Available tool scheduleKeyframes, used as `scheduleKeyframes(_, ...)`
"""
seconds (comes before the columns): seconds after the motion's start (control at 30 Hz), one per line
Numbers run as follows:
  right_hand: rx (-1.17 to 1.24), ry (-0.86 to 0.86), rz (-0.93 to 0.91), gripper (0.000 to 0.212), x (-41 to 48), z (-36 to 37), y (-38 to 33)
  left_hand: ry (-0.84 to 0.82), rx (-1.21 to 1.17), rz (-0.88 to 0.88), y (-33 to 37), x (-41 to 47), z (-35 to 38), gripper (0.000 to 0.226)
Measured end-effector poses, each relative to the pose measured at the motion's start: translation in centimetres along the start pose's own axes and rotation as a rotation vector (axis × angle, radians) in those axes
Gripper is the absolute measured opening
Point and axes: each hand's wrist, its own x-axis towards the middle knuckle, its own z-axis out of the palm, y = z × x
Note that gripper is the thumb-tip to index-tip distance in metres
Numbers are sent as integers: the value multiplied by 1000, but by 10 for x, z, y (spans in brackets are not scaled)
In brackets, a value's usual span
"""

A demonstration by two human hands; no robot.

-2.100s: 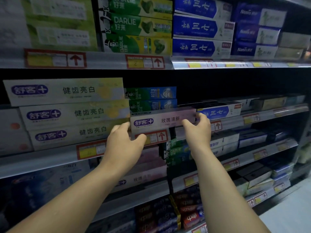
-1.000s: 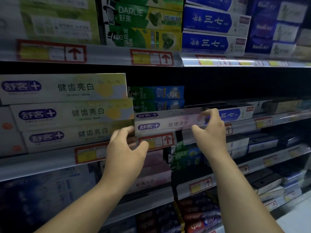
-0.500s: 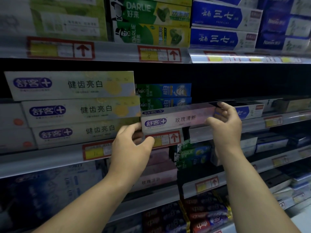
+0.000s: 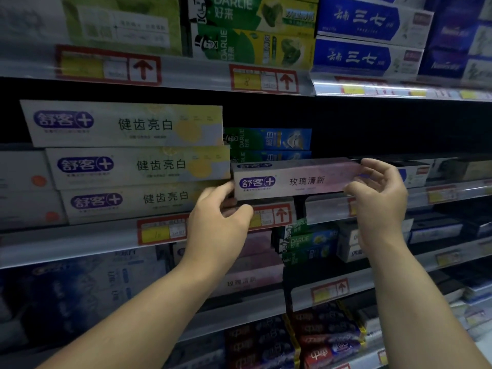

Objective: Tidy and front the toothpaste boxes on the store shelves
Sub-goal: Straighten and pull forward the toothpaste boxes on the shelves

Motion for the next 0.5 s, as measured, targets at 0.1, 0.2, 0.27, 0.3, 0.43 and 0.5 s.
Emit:
scheduleKeyframes(0.1, 3, -14, 0, 46, 0, -3, 0, 3, -23, -11, 0, -1, 1, 47)
scheduleKeyframes(0.2, -13, -22, -6, 47, 0, -6, 0, 6, -46, -3, 2, -1, 1, 46)
scheduleKeyframes(0.27, -36, -21, -8, 48, 0, -8, -2, 3, -50, 7, 3, -1, 1, 46)
scheduleKeyframes(0.3, -50, -20, -8, 48, -1, -9, -3, 3, -49, 11, 4, -1, 1, 47)
scheduleKeyframes(0.43, -126, -39, -32, 49, -9, -14, -8, 16, -55, 6, 1, -8, -2, 51)
scheduleKeyframes(0.5, -164, -81, -40, 49, -17, -18, -9, 13, -48, 6, -1, -15, -6, 51)
